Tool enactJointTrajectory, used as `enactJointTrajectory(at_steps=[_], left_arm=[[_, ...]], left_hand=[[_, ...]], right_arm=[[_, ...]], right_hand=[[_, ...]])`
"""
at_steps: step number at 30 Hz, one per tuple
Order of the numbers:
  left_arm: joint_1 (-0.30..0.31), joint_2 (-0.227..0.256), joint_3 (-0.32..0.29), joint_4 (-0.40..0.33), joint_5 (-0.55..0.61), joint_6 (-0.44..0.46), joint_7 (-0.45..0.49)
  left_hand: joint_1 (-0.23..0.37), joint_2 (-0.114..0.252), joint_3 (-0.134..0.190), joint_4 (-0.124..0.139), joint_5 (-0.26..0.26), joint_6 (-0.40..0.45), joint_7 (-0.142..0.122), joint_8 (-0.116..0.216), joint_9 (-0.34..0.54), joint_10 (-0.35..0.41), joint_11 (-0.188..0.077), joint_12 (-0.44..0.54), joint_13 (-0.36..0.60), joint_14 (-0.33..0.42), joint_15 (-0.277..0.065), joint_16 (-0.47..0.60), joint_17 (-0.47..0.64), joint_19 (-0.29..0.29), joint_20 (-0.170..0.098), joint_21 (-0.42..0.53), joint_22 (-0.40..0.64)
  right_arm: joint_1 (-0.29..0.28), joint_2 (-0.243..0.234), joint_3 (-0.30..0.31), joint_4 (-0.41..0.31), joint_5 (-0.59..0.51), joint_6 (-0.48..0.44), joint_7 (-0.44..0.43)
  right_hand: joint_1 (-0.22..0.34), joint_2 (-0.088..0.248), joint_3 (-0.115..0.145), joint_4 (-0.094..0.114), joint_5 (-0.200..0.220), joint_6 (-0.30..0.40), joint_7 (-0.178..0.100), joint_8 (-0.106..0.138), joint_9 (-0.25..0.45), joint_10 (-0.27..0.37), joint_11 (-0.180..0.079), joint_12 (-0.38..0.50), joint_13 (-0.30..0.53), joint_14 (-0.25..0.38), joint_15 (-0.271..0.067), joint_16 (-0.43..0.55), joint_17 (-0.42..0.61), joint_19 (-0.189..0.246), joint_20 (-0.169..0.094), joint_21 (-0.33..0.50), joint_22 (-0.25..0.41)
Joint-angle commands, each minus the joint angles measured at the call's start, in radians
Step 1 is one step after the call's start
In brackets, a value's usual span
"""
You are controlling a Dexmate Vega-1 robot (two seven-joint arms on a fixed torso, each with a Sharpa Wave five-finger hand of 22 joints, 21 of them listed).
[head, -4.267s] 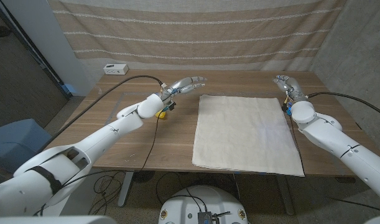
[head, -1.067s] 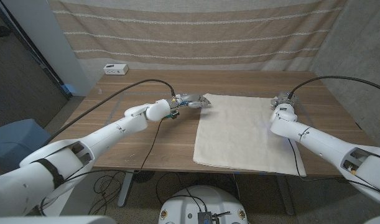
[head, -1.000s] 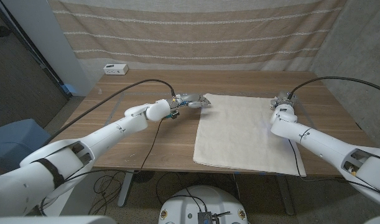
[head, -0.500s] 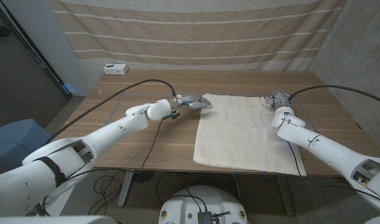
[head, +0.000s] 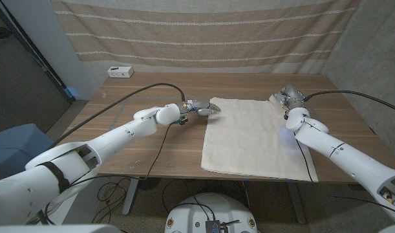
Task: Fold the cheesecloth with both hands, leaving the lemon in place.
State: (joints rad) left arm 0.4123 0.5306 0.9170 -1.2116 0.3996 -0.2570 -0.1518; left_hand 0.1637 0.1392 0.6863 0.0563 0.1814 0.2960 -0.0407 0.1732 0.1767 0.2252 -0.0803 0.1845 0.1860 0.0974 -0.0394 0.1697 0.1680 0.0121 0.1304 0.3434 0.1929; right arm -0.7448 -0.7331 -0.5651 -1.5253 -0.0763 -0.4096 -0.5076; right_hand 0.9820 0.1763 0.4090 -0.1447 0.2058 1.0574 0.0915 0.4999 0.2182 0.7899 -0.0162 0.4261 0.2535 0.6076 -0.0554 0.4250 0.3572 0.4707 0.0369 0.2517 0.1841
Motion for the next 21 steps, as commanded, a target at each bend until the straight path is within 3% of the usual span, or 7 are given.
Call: enactJointTrajectory(at_steps=[1, 5, 9, 21], left_arm=[[0.005, 0.007, 0.008, -0.034, 0.007, 0.053, -0.027], [0.008, 0.009, 0.008, -0.044, 0.007, 0.062, -0.027], [0.01, 0.011, 0.007, -0.053, 0.009, 0.071, -0.027], [0.018, 0.02, 0.003, -0.07, 0.005, 0.086, -0.031]], left_hand=[[0.008, 0.033, 0.011, -0.001, 0.002, -0.014, 0.001, -0.005, 0.003, -0.015, 0.001, -0.004, -0.001, -0.011, 0.002, -0.001, 0.0, -0.008, 0.007, -0.005, 0.005], [0.009, 0.038, 0.017, 0.003, 0.002, -0.019, 0.0, -0.003, 0.002, -0.02, -0.002, -0.002, -0.001, -0.017, 0.009, 0.0, 0.0, -0.012, 0.017, -0.007, 0.005], [0.01, 0.044, 0.023, 0.008, 0.002, -0.026, -0.001, -0.003, 0.002, -0.024, -0.006, -0.002, -0.001, -0.02, 0.012, 0.001, 0.001, -0.014, 0.023, -0.008, 0.005], [0.009, 0.044, 0.034, 0.022, 0.001, -0.048, -0.004, -0.003, 0.001, -0.052, -0.011, -0.005, -0.002, -0.033, 0.024, 0.002, 0.002, -0.022, 0.035, -0.012, 0.006]], right_arm=[[-0.051, 0.017, 0.057, -0.051, 0.0, 0.097, -0.07], [-0.062, 0.028, 0.074, -0.066, 0.02, 0.132, -0.068], [-0.057, 0.034, 0.075, -0.077, 0.03, 0.16, -0.041], [-0.039, 0.046, 0.059, -0.114, 0.024, 0.216, 0.025]], right_hand=[[0.019, -0.004, 0.008, -0.006, 0.0, 0.01, 0.008, 0.006, 0.0, 0.005, -0.007, 0.01, 0.007, 0.0, -0.106, 0.002, 0.008, 0.007, 0.0, 0.004, 0.005], [0.025, -0.01, 0.014, -0.007, 0.002, 0.018, 0.004, 0.007, 0.0, -0.04, -0.03, 0.004, 0.017, -0.05, -0.113, -0.028, 0.008, -0.019, -0.003, -0.005, 0.006], [0.03, -0.015, 0.018, -0.009, 0.003, 0.022, 0.017, 0.009, 0.003, -0.054, -0.024, 0.004, 0.022, -0.072, -0.109, -0.044, 0.004, -0.025, -0.001, -0.007, 0.006], [0.033, -0.017, 0.027, -0.009, 0.005, 0.025, 0.021, 0.012, 0.009, -0.062, -0.017, 0.009, 0.027, -0.081, -0.105, -0.061, -0.001, -0.034, 0.004, -0.01, 0.006]])
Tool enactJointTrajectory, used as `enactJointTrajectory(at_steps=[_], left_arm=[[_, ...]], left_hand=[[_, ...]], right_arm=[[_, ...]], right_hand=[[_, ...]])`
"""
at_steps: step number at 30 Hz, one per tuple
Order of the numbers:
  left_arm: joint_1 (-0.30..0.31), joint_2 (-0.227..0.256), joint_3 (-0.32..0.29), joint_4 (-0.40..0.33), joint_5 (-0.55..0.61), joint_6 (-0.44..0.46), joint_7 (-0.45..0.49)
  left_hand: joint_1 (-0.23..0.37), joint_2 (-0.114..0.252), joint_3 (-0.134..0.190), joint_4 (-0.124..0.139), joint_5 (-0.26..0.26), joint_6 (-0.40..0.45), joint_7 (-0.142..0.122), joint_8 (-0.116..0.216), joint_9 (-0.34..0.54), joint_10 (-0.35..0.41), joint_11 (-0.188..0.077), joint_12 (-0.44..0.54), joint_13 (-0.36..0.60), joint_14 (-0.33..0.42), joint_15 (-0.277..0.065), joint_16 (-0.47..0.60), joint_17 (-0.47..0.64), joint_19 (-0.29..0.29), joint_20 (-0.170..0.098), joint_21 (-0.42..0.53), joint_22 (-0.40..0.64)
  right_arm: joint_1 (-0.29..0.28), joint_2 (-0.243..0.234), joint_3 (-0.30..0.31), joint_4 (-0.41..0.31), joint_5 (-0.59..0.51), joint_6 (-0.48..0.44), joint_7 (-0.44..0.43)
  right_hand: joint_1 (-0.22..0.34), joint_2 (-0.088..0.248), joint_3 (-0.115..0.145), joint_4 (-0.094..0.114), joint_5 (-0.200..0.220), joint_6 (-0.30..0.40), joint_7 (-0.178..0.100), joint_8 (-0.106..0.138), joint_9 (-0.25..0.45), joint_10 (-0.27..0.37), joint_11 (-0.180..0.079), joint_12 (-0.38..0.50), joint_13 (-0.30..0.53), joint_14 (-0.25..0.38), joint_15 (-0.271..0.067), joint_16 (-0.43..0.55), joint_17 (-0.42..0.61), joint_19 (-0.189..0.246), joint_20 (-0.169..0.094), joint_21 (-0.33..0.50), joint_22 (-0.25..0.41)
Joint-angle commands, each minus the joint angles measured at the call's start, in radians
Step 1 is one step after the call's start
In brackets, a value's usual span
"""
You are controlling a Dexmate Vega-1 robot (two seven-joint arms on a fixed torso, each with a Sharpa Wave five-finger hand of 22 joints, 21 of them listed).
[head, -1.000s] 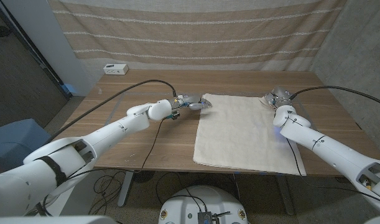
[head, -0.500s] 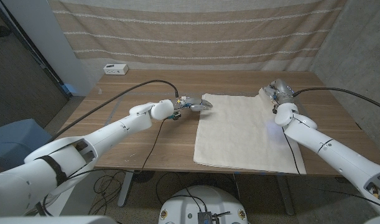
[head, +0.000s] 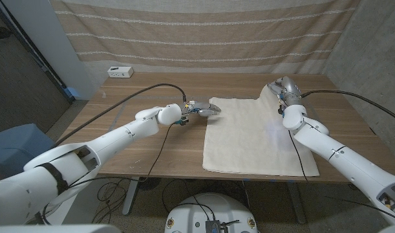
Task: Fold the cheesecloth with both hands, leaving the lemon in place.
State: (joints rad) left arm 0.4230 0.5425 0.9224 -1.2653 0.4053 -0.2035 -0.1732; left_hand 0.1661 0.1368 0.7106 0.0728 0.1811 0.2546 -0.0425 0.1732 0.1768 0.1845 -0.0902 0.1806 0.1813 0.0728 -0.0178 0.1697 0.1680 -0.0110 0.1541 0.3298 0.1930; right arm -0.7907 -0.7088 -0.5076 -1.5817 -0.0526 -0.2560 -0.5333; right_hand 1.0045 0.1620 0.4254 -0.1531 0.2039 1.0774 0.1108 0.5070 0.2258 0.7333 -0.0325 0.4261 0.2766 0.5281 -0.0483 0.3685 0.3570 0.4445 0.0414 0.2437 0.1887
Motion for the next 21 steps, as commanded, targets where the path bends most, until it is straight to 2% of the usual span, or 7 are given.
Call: enactJointTrajectory(at_steps=[1, 12, 18, 21], left_arm=[[0.007, 0.008, -0.002, -0.014, -0.001, 0.028, -0.008], [-0.003, 0.001, 0.001, 0.008, -0.003, 0.012, -0.007], [-0.005, 0.0, 0.001, 0.018, -0.006, 0.007, -0.005], [-0.005, 0.001, 0.0, 0.02, -0.008, 0.007, -0.005]], left_hand=[[0.007, 0.046, 0.01, 0.006, 0.001, -0.01, -0.003, -0.003, 0.001, -0.012, -0.001, -0.001, 0.003, -0.009, 0.003, 0.002, 0.003, 0.002, 0.011, 0.002, 0.006], [0.005, 0.044, 0.015, 0.014, 0.0, -0.025, -0.006, -0.003, 0.001, -0.028, 0.0, -0.001, 0.003, -0.014, 0.004, 0.003, 0.003, 0.0, 0.012, 0.0, 0.007], [0.004, 0.044, 0.017, 0.019, 0.0, -0.029, -0.006, -0.002, 0.001, -0.033, 0.0, 0.0, 0.002, -0.016, 0.005, 0.004, 0.003, -0.001, 0.013, 0.0, 0.007], [0.004, 0.044, 0.019, 0.02, 0.0, -0.031, -0.007, -0.002, 0.001, -0.035, 0.001, 0.0, 0.002, -0.019, 0.008, 0.003, 0.003, -0.001, 0.015, -0.001, 0.007]], right_arm=[[0.009, 0.024, 0.001, -0.064, 0.004, 0.07, 0.06], [0.027, 0.051, -0.017, -0.109, -0.03, 0.056, 0.078], [0.039, 0.07, -0.029, -0.129, -0.04, 0.04, 0.091], [0.045, 0.078, -0.037, -0.135, -0.043, 0.041, 0.103]], right_hand=[[0.01, -0.003, 0.011, 0.0, 0.007, 0.005, 0.003, 0.005, 0.002, -0.006, -0.002, 0.01, 0.005, -0.003, -0.111, -0.006, -0.001, -0.008, -0.001, -0.003, 0.002], [0.014, -0.005, 0.015, -0.001, 0.006, 0.009, 0.007, 0.007, 0.005, -0.008, -0.006, 0.015, 0.008, -0.007, -0.111, -0.013, -0.001, -0.017, 0.003, -0.006, 0.002], [0.016, -0.007, 0.018, -0.002, 0.006, 0.011, 0.008, 0.007, 0.006, -0.005, 0.003, 0.02, 0.011, -0.007, -0.108, -0.017, -0.002, -0.02, 0.006, -0.006, 0.002], [0.017, -0.007, 0.019, -0.002, 0.006, 0.013, 0.011, 0.008, 0.006, -0.006, -0.002, 0.022, 0.012, -0.007, -0.108, -0.019, -0.002, -0.021, 0.008, -0.007, 0.002]])
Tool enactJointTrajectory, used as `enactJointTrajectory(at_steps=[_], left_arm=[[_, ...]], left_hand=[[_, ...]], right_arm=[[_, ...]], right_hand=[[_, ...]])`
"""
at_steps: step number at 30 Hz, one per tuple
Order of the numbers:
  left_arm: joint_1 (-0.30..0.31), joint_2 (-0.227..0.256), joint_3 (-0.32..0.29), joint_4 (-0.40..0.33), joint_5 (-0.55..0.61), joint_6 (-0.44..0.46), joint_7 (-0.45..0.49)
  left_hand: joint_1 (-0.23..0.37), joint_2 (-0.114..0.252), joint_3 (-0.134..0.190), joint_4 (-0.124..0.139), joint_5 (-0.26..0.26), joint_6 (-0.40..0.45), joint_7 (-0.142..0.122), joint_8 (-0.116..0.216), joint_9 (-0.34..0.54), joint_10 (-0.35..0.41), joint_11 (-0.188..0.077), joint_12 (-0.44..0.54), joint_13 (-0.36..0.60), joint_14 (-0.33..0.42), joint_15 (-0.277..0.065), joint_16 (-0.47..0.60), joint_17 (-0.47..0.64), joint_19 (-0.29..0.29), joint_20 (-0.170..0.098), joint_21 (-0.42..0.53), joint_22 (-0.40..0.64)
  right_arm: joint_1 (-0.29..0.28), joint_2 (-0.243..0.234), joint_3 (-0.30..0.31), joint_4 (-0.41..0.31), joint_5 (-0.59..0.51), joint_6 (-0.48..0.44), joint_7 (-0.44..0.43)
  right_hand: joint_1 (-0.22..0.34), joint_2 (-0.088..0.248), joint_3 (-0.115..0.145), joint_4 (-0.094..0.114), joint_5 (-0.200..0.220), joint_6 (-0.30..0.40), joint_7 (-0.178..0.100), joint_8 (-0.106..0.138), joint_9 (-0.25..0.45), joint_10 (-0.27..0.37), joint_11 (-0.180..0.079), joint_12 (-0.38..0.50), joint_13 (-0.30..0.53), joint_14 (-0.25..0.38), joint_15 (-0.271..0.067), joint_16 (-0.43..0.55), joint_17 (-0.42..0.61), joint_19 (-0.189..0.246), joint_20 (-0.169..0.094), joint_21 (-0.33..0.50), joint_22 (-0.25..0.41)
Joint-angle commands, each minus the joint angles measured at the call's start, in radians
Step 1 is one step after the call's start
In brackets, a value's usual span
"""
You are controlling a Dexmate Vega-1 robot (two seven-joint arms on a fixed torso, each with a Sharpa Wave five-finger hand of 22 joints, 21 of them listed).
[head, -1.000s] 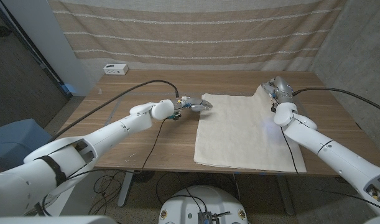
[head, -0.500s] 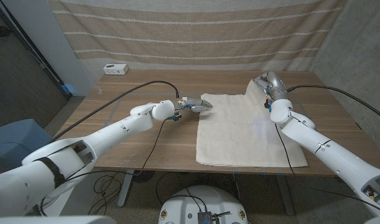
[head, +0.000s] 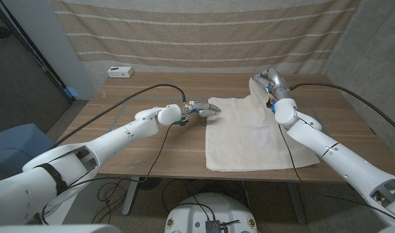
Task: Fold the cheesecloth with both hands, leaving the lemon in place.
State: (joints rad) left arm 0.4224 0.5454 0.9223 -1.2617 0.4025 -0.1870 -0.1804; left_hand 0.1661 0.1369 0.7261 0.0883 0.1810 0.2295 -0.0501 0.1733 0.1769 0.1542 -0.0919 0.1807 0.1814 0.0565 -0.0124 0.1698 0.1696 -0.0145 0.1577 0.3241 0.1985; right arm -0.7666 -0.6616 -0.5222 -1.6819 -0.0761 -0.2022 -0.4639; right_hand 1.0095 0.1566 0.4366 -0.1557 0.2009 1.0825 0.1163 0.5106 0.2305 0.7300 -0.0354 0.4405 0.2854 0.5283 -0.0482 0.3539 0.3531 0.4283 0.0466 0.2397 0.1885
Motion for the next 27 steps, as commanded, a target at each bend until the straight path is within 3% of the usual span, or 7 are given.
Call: enactJointTrajectory(at_steps=[1, 11, 27], left_arm=[[-0.004, -0.001, 0.0, 0.016, -0.006, -0.011, 0.003], [0.004, 0.008, -0.005, 0.009, -0.012, -0.016, 0.007], [0.036, 0.035, -0.022, -0.035, -0.02, -0.01, 0.007]], left_hand=[[0.004, 0.044, 0.004, 0.005, 0.0, -0.006, 0.0, -0.001, 0.001, -0.006, 0.002, 0.0, 0.002, -0.003, 0.003, 0.003, 0.001, 0.003, 0.011, 0.005, 0.001], [0.006, 0.044, 0.011, 0.009, 0.0, -0.018, -0.004, -0.001, 0.001, -0.014, 0.001, 0.002, 0.002, -0.007, 0.005, 0.003, 0.0, 0.0, 0.014, 0.003, 0.002], [0.009, 0.042, 0.018, 0.01, -0.001, -0.022, -0.007, 0.002, 0.001, -0.018, 0.004, 0.005, 0.002, -0.007, 0.006, 0.005, -0.001, -0.002, 0.016, 0.002, 0.002]], right_arm=[[0.023, 0.032, -0.027, -0.037, -0.023, -0.011, 0.036], [0.047, 0.061, -0.062, -0.051, -0.053, -0.025, 0.06], [0.142, 0.178, -0.135, 0.092, -0.086, -0.072, 0.047]], right_hand=[[0.012, -0.002, 0.009, 0.001, 0.009, 0.007, 0.005, 0.004, 0.001, -0.002, 0.001, 0.008, 0.003, -0.006, -0.108, -0.005, 0.002, -0.006, 0.003, -0.003, 0.002], [0.014, -0.005, 0.009, 0.0, 0.007, 0.009, 0.009, 0.002, 0.0, 0.003, 0.002, 0.014, 0.005, -0.004, -0.106, -0.006, 0.004, -0.005, 0.004, -0.002, 0.002], [0.019, -0.007, 0.01, -0.001, 0.004, 0.013, 0.009, -0.002, -0.005, 0.018, 0.003, 0.025, 0.004, 0.007, -0.105, -0.005, 0.009, 0.002, 0.002, 0.001, 0.002]])
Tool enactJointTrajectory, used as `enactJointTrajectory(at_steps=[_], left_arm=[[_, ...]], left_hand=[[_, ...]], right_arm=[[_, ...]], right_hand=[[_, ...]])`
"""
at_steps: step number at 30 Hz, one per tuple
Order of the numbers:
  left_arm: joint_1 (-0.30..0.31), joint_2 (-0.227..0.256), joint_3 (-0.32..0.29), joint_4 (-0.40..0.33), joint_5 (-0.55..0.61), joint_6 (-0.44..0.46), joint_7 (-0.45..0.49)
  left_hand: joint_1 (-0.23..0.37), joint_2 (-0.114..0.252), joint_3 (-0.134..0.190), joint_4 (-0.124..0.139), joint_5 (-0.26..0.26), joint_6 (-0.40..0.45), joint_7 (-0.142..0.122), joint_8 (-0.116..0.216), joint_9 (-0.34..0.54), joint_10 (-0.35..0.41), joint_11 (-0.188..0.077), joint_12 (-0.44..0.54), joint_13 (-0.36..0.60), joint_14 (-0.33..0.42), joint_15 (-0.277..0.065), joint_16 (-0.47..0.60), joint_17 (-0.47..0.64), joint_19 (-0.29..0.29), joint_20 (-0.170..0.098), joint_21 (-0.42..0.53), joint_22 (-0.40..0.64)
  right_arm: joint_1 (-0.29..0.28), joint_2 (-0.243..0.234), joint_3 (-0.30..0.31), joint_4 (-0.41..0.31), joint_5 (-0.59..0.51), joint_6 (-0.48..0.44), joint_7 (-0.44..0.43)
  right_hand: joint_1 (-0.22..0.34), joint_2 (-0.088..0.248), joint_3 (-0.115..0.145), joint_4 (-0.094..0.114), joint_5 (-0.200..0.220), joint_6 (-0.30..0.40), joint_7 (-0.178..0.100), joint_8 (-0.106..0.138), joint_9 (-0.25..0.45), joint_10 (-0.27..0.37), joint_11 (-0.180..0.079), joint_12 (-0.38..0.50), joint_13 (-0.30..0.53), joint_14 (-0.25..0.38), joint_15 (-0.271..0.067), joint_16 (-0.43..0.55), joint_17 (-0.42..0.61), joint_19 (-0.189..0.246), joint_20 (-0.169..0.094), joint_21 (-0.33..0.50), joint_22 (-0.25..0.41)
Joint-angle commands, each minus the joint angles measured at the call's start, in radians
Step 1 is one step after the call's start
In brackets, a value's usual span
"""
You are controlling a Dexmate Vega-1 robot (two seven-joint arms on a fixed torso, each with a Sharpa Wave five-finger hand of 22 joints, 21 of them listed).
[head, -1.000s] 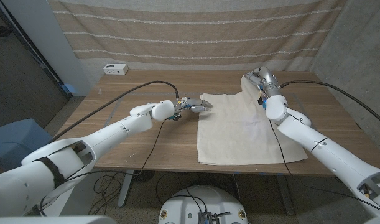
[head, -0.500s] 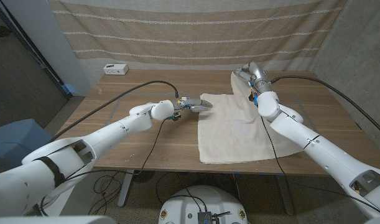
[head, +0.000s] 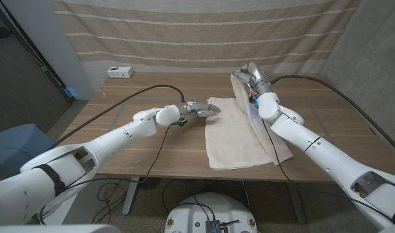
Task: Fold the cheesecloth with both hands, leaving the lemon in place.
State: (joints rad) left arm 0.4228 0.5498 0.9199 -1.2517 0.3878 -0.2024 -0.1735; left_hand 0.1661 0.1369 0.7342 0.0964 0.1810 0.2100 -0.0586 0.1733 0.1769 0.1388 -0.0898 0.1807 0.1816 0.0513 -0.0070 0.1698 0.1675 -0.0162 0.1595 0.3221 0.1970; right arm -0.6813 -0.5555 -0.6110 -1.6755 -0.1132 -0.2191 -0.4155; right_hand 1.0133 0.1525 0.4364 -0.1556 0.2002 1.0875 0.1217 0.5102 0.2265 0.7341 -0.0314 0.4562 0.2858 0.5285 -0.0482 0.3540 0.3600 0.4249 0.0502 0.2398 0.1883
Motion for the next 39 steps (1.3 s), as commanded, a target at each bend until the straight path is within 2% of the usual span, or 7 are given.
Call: enactJointTrajectory(at_steps=[1, 6, 12, 19, 34, 39], left_arm=[[0.038, 0.032, -0.021, -0.048, -0.005, 0.007, 0.001], [0.043, 0.038, -0.025, -0.06, -0.002, 0.015, -0.001], [0.045, 0.036, -0.026, -0.06, -0.002, 0.016, -0.003], [0.047, 0.033, -0.026, -0.059, -0.002, 0.018, -0.001], [0.055, 0.041, -0.031, -0.069, -0.006, 0.025, -0.005], [0.059, 0.047, -0.034, -0.076, -0.007, 0.026, -0.006]], left_hand=[[0.009, 0.042, 0.01, 0.002, -0.001, -0.003, 0.002, 0.002, 0.0, -0.002, 0.001, 0.005, 0.002, -0.002, 0.0, 0.005, 0.001, 0.0, 0.014, 0.004, 0.004], [0.009, 0.041, 0.012, 0.003, -0.001, -0.004, 0.001, 0.002, 0.0, -0.005, 0.0, 0.006, 0.002, -0.002, 0.0, 0.005, 0.001, 0.0, 0.015, 0.004, 0.004], [0.009, 0.04, 0.013, 0.005, -0.002, -0.013, -0.001, 0.0, 0.0, -0.009, 0.0, 0.006, 0.002, -0.004, 0.0, 0.005, 0.001, -0.001, 0.015, 0.003, 0.004], [0.008, 0.039, 0.015, 0.007, -0.002, -0.014, 0.0, 0.001, 0.0, -0.015, -0.001, 0.005, 0.002, -0.005, -0.001, 0.005, 0.001, -0.002, 0.015, 0.002, 0.004], [0.008, 0.037, 0.018, 0.009, -0.002, -0.017, -0.001, 0.003, 0.0, -0.017, -0.001, 0.007, 0.002, -0.005, -0.001, 0.006, 0.001, -0.002, 0.017, 0.002, 0.004], [0.009, 0.037, 0.019, 0.009, -0.002, -0.016, -0.002, 0.004, 0.001, -0.017, -0.001, 0.007, 0.002, -0.006, 0.0, 0.006, 0.001, -0.002, 0.018, 0.002, 0.004]], right_arm=[[0.06, 0.075, -0.05, 0.091, -0.051, -0.061, 0.0], [0.065, 0.084, -0.067, 0.106, -0.045, -0.064, 0.011], [0.061, 0.077, -0.095, 0.085, -0.058, -0.051, 0.029], [0.087, 0.103, -0.15, 0.115, -0.105, -0.053, 0.041], [0.169, 0.223, -0.217, 0.319, -0.175, -0.045, -0.048], [0.199, 0.255, -0.243, 0.393, -0.199, -0.06, -0.079]], right_hand=[[0.015, -0.003, 0.012, -0.001, 0.005, 0.009, 0.003, -0.002, -0.002, 0.014, -0.001, 0.01, 0.004, 0.008, -0.106, -0.006, 0.001, 0.007, -0.001, 0.002, 0.003], [0.016, -0.005, 0.016, -0.001, 0.005, 0.011, 0.005, -0.003, -0.004, 0.019, 0.002, 0.013, 0.002, 0.015, -0.104, -0.01, -0.003, 0.009, 0.001, 0.003, 0.003], [0.017, -0.006, 0.016, -0.002, 0.003, 0.018, 0.008, -0.003, -0.005, 0.023, 0.003, 0.016, 0.001, 0.015, -0.103, -0.011, -0.001, 0.011, 0.002, 0.004, 0.003], [0.018, -0.008, 0.012, -0.001, 0.0, 0.018, 0.008, -0.007, -0.008, 0.025, -0.001, 0.019, 0.0, 0.015, -0.104, -0.009, 0.005, 0.01, 0.001, 0.004, 0.003], [0.028, -0.013, 0.005, -0.006, -0.003, 0.02, 0.002, -0.016, -0.015, 0.031, -0.007, 0.026, -0.003, 0.022, -0.107, -0.003, 0.015, 0.015, -0.001, 0.006, 0.003], [0.026, -0.014, 0.002, -0.003, -0.003, 0.021, -0.008, -0.02, -0.018, 0.031, -0.007, 0.027, -0.004, 0.022, -0.107, -0.002, 0.017, 0.016, -0.002, 0.007, 0.003]])
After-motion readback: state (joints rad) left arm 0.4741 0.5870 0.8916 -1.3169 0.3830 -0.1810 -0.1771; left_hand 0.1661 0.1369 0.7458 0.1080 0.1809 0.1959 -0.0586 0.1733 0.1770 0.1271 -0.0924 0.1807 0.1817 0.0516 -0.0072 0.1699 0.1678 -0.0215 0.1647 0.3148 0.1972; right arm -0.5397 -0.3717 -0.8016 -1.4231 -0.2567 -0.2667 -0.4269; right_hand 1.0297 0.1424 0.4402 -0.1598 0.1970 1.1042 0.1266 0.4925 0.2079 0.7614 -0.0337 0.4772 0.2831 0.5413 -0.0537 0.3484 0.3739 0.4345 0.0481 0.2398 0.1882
